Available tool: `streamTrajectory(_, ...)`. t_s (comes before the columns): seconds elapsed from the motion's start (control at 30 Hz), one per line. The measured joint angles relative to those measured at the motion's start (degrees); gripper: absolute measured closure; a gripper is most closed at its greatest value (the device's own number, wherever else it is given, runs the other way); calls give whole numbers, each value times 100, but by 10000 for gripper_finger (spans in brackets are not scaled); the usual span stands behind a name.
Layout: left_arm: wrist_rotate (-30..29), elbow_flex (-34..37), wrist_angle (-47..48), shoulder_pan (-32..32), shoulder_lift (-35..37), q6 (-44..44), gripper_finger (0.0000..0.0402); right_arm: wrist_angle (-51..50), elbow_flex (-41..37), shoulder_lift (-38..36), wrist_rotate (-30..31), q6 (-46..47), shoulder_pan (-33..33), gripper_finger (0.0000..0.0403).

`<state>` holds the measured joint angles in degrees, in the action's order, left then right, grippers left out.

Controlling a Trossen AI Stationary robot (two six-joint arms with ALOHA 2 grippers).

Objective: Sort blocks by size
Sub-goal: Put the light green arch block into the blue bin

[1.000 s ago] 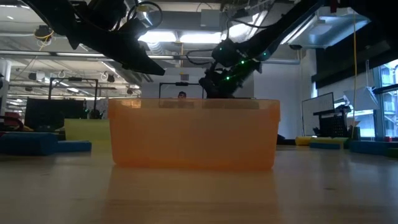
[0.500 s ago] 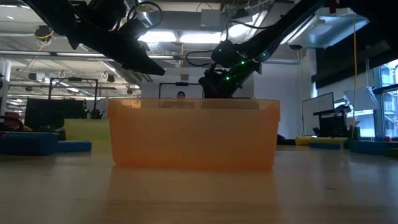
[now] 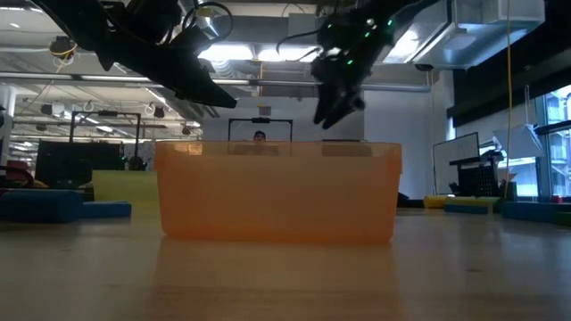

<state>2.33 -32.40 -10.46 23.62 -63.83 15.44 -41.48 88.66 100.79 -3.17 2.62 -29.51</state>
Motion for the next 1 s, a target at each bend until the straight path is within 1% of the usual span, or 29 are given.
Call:
streamTrajectory(0.13, 0, 0, 0, 0, -1, 0, 274, -862, -11, -424, 235, 60, 90, 205)
streamTrajectory(0.2, 0, 0, -2, 0, -2, 2, 274, -1127, -77, -612, 407, 199, 225, 205)
streamTrajectory(0.4, 0, 0, -2, 0, -1, 4, 274, -1872, -302, -1040, 618, 666, 872, 205)
streamTrajectory(0.7, 0, 0, -4, 0, 0, 1, 274, -3004, -312, -1123, 723, 1835, 2415, 205)
streamTrajectory(0.87, 0, 0, -2, 0, 0, -2, 274, -3252, -312, -1123, 1078, 2536, 3311, 205)
streamTrajectory(1.0, 0, 0, 53, 0, 0, -46, 274, -3476, -312, -1123, 1045, 3049, 3917, 205)
